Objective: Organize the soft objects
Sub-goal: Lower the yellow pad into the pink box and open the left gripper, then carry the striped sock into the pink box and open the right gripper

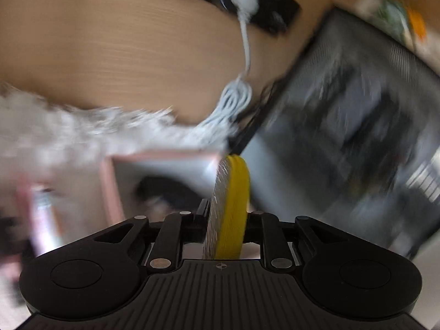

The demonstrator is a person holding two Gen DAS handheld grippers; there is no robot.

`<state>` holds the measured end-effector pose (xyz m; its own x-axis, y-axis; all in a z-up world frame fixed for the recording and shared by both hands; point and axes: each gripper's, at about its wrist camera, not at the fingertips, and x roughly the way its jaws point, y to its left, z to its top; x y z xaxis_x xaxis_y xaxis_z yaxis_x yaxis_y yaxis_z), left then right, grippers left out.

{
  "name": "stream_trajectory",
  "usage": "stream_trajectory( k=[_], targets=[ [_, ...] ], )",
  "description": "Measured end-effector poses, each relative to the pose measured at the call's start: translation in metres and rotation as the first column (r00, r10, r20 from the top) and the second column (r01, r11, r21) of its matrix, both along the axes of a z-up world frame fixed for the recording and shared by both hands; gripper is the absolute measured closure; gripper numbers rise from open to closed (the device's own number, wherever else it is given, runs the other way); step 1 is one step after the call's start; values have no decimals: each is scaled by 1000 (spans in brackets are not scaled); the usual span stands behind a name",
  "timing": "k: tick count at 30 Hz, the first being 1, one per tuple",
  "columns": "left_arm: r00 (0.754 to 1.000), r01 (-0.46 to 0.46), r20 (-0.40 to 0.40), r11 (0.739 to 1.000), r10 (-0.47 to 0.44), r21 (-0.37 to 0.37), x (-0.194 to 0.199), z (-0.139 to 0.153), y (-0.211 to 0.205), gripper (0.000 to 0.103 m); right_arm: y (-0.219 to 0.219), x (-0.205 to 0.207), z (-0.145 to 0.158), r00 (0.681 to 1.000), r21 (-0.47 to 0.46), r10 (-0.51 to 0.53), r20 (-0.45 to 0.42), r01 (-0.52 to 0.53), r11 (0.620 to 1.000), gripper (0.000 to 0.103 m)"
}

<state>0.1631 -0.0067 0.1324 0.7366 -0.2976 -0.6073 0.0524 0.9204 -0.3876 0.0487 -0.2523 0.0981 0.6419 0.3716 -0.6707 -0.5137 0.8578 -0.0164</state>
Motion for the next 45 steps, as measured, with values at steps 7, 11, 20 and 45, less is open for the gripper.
stream_trajectory(
  k=[7, 11, 20, 45],
  targets=[
    [991, -70, -115, 998, 69, -3, 78, -40, -9, 78, -7, 6, -10, 1000, -2, -1, -7, 1, 1000, 63],
    [990, -126, -68, 992, 125, -22, 61, -50, 0, 78, -8, 18, -7, 1000, 17, 10, 0, -10, 1000, 64],
    [970, -243, -4, 968, 243, -67, -35, -45, 47, 78, 42, 102, 52, 974, 93, 84, 211, -106, 990, 78],
    [950, -261, -196, 963, 244, -63, -173, -97, 38, 78, 34, 113, -63, 1000, -159, 22, -22, -26, 987, 38]
  ],
)
